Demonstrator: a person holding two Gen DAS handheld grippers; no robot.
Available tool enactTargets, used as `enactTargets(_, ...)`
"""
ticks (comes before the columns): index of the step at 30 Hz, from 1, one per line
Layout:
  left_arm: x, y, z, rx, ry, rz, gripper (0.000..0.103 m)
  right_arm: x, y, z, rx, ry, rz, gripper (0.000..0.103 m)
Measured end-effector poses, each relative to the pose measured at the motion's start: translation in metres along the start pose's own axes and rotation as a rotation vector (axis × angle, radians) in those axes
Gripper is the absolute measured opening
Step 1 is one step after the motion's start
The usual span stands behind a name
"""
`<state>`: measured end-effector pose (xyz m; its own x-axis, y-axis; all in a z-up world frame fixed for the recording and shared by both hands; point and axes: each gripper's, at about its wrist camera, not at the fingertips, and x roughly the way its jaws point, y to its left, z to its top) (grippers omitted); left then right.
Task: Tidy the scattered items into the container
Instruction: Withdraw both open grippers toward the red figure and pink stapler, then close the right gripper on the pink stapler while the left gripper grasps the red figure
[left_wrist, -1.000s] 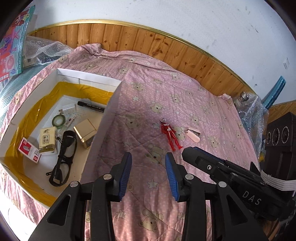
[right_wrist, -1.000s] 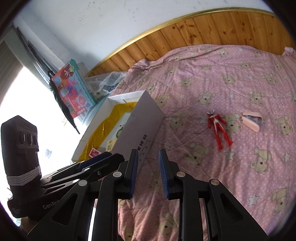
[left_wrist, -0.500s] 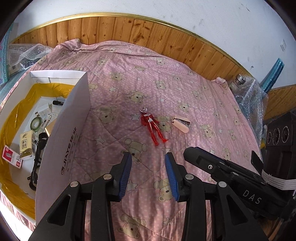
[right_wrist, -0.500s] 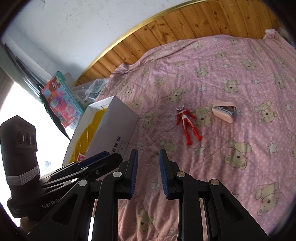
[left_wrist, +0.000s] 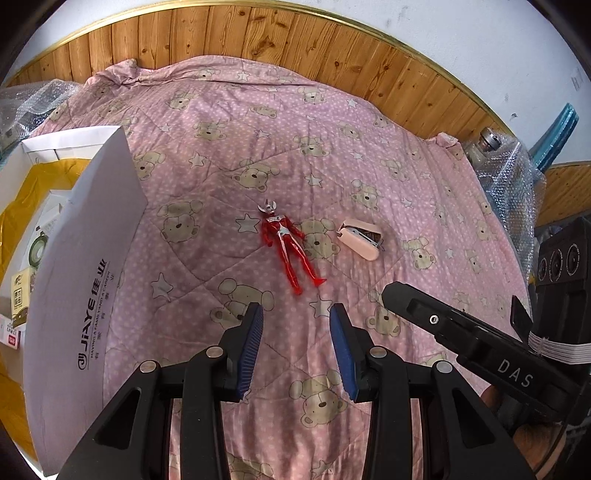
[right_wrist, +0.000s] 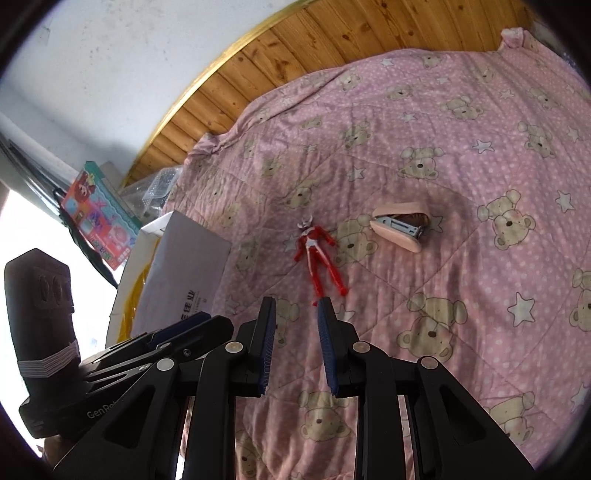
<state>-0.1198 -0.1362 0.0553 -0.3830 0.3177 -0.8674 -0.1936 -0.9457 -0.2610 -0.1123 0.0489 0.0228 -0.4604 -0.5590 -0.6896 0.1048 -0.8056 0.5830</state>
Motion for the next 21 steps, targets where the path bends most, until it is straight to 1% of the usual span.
enactTargets(8,0.04,-0.006,0.012,-0.005,0.056,0.0,0.039,0.014,-0.044,0.021,0.071,0.004,-0.039,0.027)
enactTargets(14,0.066,-0.008,0.02,-0.013,0.093,0.001,0.039,0.03,-0.075,0.039,0.129,0.004,-0.07,0.033)
enactTargets(21,0.089,-0.005,0.029,-0.027,0.122,0.001,0.039,0.058,-0.093,0.052,0.15,0.026,-0.094,0.034)
